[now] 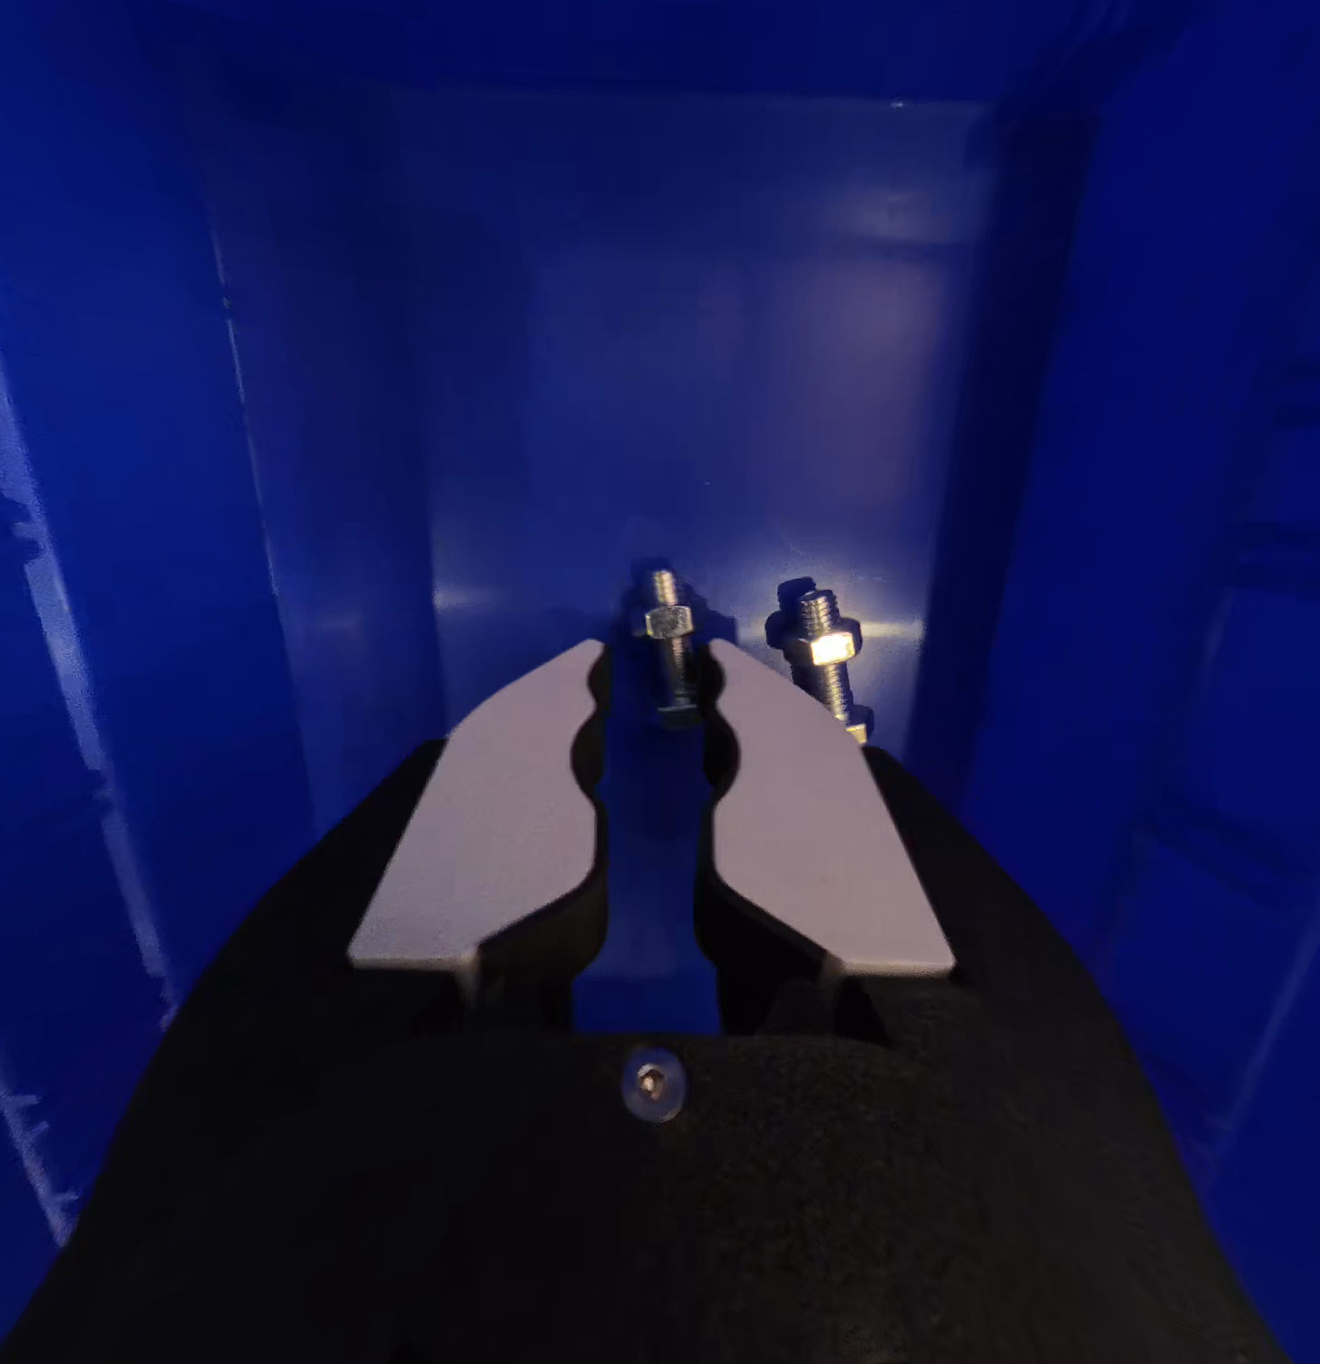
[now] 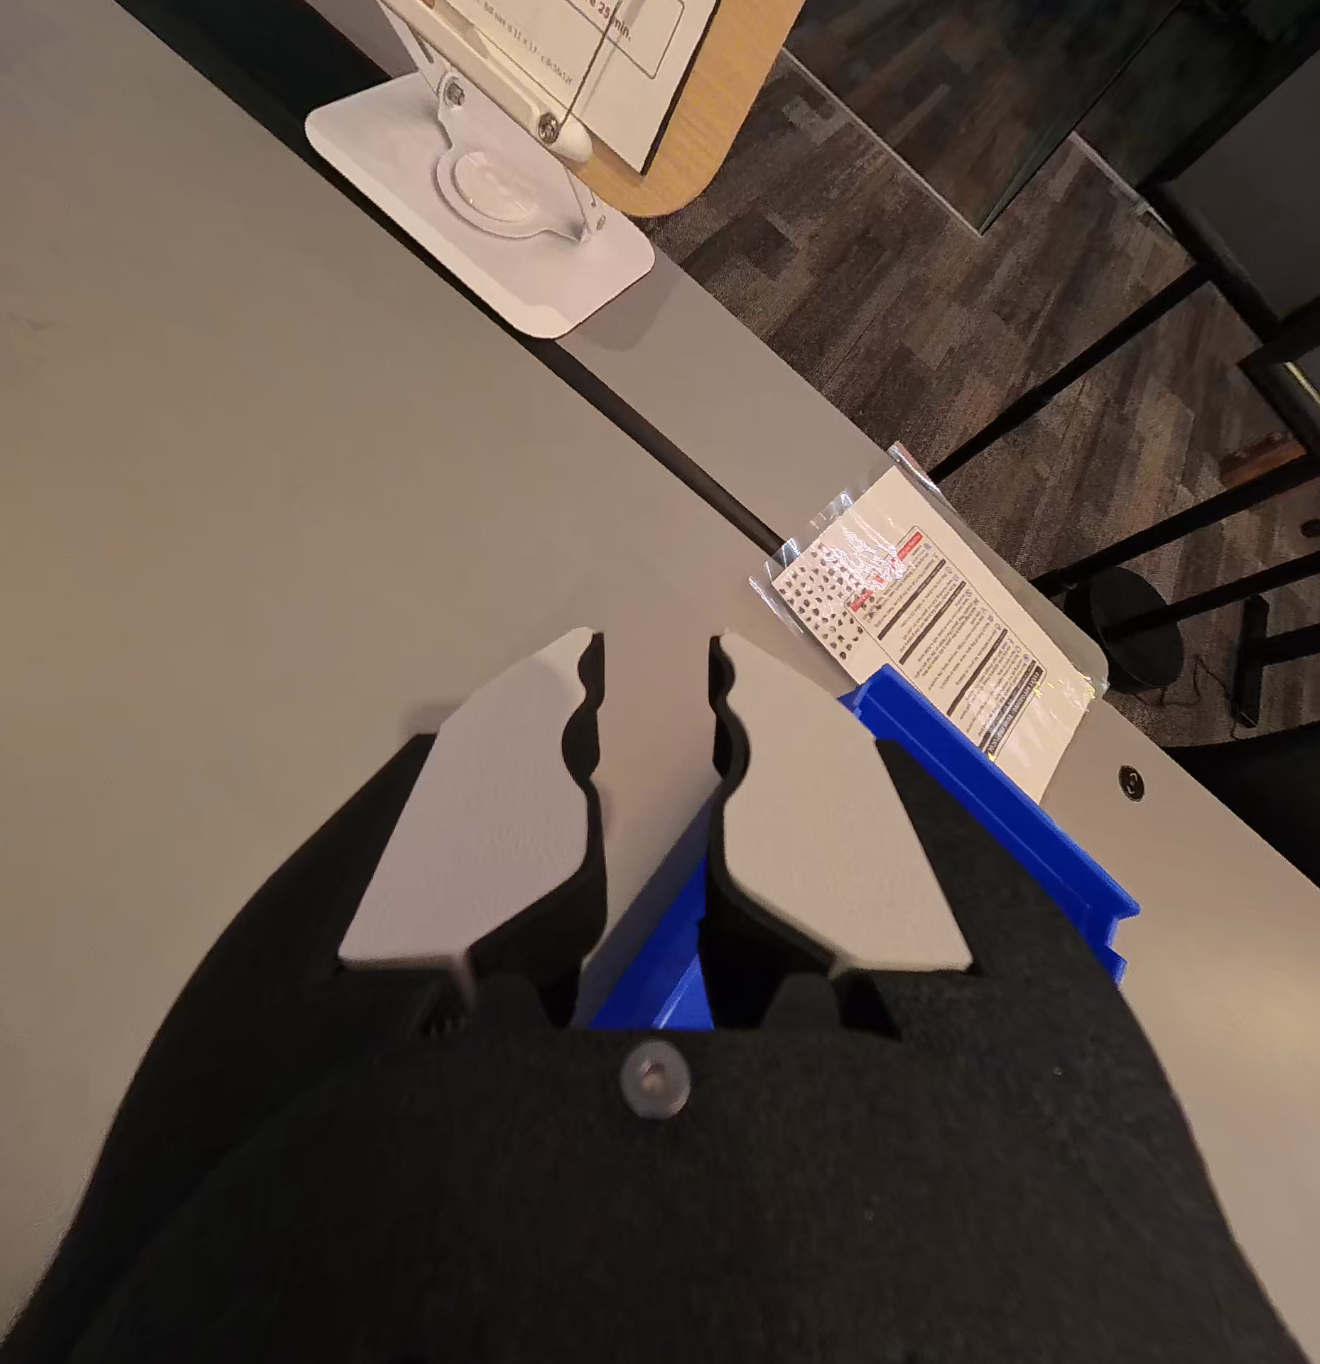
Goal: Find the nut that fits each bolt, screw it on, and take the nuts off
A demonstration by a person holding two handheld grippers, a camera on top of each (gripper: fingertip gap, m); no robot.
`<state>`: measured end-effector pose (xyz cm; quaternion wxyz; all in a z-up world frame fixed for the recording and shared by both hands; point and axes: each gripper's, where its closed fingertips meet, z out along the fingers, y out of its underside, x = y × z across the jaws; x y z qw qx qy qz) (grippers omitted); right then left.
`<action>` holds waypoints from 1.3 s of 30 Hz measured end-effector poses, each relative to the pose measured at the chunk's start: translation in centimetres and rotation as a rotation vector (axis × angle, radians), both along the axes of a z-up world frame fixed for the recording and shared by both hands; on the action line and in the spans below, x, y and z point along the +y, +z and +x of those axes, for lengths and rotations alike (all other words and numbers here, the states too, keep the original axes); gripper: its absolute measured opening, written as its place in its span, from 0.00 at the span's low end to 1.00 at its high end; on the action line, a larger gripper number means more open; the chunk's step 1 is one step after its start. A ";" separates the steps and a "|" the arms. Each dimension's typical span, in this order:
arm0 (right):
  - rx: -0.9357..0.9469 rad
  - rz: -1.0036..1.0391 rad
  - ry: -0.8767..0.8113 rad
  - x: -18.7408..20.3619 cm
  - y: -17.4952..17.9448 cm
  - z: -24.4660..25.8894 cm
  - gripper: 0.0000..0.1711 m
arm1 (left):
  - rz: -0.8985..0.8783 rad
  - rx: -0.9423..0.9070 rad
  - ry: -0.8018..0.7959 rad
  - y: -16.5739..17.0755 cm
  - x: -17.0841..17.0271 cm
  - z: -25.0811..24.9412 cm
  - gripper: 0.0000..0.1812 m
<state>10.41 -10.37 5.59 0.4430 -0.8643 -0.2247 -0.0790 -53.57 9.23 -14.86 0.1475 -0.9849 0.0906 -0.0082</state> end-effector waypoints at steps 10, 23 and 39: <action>0.005 0.036 0.097 0.3 0.5 -1.8 0.15 | 0.248 -0.283 -0.112 7.7 0.7 2.9 0.05; 0.780 0.308 0.897 -3.4 7.0 -23.6 0.14 | 0.602 -1.152 -1.241 24.3 -21.0 36.3 0.05; 0.902 0.194 0.988 -3.8 4.9 -26.4 0.05 | 0.608 -1.246 -1.302 23.5 -24.5 39.1 0.05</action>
